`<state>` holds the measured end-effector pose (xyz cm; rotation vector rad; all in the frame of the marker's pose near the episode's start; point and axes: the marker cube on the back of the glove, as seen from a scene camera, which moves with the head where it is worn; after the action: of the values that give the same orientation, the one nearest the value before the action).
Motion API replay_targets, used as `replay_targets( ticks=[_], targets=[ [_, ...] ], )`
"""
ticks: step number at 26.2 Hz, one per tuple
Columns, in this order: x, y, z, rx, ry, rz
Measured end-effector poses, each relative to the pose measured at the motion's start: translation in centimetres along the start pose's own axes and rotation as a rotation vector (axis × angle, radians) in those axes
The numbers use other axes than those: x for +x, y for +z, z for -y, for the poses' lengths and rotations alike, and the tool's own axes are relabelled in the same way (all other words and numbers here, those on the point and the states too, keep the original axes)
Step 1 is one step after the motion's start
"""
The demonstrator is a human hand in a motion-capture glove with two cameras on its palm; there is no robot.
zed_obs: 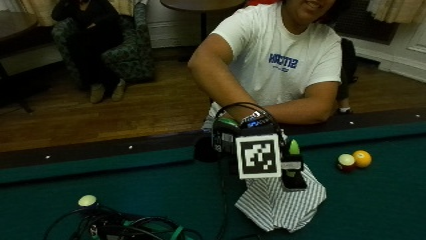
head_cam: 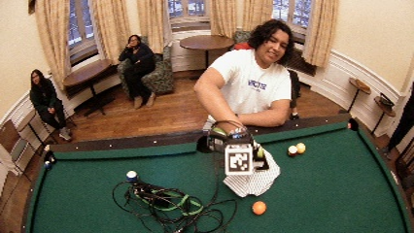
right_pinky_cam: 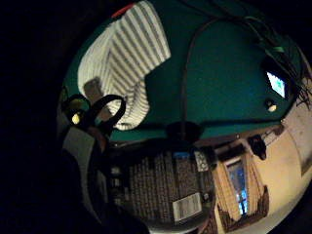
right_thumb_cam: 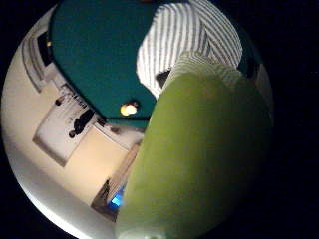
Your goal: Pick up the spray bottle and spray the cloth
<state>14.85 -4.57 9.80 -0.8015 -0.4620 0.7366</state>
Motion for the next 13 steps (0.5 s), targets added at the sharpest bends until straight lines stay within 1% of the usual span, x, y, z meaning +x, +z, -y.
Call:
replay_targets(
  ticks=[3,6,9,13],
  targets=[
    [-0.6,-2.7,-2.8,0.064,-0.097,0.066],
    [-1.6,-5.1,-6.0,0.154,-0.247,0.178],
    [-2.4,-7.0,-8.7,0.28,-0.417,0.294],
    [-3.3,-8.1,-10.9,0.459,-0.626,0.447]
  ],
)
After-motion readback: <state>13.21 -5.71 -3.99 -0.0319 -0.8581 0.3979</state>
